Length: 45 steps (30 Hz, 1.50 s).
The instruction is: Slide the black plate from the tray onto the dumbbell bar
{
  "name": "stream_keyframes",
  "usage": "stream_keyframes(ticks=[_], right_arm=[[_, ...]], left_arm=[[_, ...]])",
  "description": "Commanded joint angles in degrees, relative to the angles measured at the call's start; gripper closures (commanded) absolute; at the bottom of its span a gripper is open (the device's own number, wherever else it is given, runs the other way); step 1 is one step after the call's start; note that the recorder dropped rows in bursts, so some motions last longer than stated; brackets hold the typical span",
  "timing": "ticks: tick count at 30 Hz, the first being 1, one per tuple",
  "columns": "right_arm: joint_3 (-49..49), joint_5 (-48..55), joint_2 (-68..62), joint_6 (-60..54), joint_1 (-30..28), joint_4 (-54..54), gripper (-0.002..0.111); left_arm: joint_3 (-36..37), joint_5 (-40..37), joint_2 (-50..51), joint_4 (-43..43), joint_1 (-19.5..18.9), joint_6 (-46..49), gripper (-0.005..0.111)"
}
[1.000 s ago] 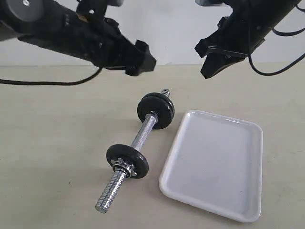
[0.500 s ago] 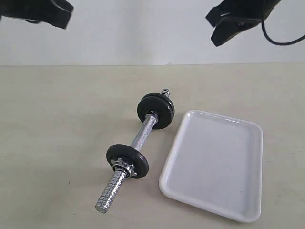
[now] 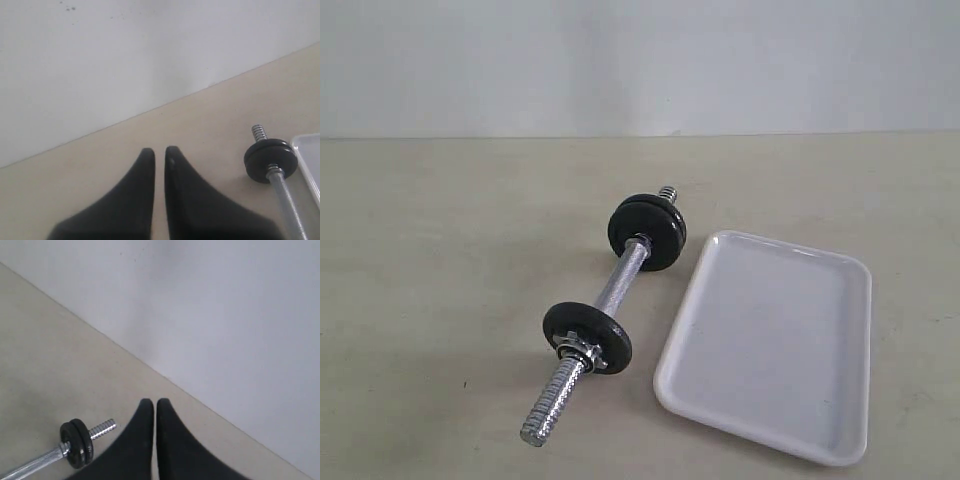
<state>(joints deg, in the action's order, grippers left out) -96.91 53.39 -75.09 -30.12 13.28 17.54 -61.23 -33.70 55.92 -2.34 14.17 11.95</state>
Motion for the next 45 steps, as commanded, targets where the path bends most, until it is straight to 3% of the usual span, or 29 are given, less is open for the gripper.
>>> stream_keyframes(ticks=[1,8,16,24,33,38,45], right_arm=[[3.25,-3.54,5.88,5.76,-0.29,-6.58,0.109],[19.30,-13.60,17.92,9.69,-0.29,-11.83,0.109],[45.74,-34.63,34.17,11.99,-0.29,-12.21,0.109],[66.11,-47.07,43.00,15.34,-0.29,-12.21,0.109],[79.03,-56.43,43.88,16.68,-0.29,-11.53,0.109],[88.29,-65.69,43.88,16.54,-0.29,-4.17,0.109],[93.12,-70.81,43.88,15.69,-0.29,-4.17,0.109]], left_arm=[[6.51,2.74,-6.96,0.59,-1.93,-3.47,0.102],[15.28,3.73,-18.48,0.88,-2.97,-4.98,0.102],[25.70,5.86,-27.51,0.88,-2.97,-8.90,0.102],[35.91,12.38,-34.94,0.88,-2.97,-11.95,0.102],[44.61,13.95,-39.27,1.09,-2.97,-14.07,0.102],[51.79,23.45,-39.52,0.67,-2.97,-14.07,0.102],[55.19,26.82,-39.52,0.67,-2.97,-13.14,0.102]])
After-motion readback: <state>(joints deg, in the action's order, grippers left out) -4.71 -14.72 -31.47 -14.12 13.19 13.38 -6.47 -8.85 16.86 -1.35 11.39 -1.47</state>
